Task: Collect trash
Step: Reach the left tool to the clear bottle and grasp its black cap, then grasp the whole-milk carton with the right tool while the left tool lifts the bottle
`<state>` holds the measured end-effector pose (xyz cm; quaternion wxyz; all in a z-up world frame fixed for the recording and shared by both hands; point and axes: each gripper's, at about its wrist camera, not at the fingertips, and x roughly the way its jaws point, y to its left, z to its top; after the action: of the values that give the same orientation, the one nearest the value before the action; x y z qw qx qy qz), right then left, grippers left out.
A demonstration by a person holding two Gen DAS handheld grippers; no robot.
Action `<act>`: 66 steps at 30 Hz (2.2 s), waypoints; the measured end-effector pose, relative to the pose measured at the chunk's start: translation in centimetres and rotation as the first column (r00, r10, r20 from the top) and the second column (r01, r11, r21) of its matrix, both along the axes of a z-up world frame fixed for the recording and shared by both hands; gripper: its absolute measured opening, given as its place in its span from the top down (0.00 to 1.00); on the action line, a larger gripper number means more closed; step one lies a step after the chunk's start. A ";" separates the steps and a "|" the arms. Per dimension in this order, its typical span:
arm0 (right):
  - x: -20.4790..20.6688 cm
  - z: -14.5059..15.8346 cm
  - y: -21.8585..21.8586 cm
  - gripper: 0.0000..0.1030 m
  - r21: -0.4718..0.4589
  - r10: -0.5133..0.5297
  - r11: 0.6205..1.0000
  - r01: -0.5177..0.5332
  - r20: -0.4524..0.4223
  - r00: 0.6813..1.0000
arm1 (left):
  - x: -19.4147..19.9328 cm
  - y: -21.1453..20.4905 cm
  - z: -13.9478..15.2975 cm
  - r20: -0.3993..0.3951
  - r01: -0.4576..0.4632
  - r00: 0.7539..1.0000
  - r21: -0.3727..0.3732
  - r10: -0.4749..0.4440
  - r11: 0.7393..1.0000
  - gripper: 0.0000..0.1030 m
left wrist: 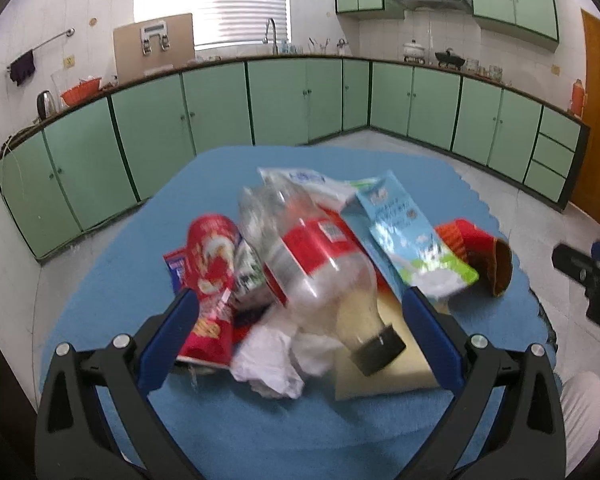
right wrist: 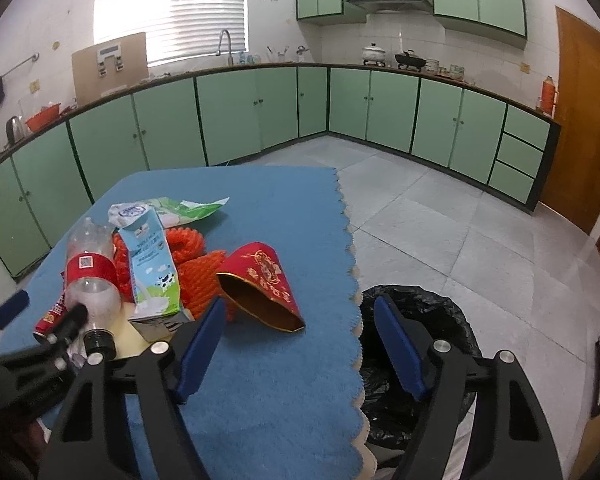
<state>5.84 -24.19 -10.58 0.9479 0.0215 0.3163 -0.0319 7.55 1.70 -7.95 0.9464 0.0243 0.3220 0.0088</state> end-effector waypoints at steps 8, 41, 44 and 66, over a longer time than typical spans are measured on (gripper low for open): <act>0.6 -0.8 0.5 0.27 -0.019 0.026 0.999 -0.027 -0.014 1.000 | 0.2 -1.0 -1.7 -0.025 -0.016 1.000 0.004 0.016 1.000 0.14; 0.7 -1.4 3.1 0.28 0.002 0.125 0.992 -0.125 0.001 0.992 | -0.4 0.2 -3.4 -0.093 0.047 0.994 -0.099 -0.056 0.994 0.70; 0.7 -1.4 3.3 0.32 0.001 0.134 0.991 -0.134 -0.001 0.991 | -0.8 0.4 -3.0 -0.071 0.051 0.996 -0.105 -0.058 0.993 0.70; 2.8 -1.5 6.6 0.34 0.023 0.274 0.962 -0.274 -0.005 0.962 | -0.9 1.2 -3.6 -0.079 0.034 0.996 -0.130 -0.045 0.991 0.70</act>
<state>8.59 -17.62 -12.11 0.9416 -0.0120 0.3204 0.1028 6.64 2.93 -11.55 0.9320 -0.0299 0.3597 -0.0317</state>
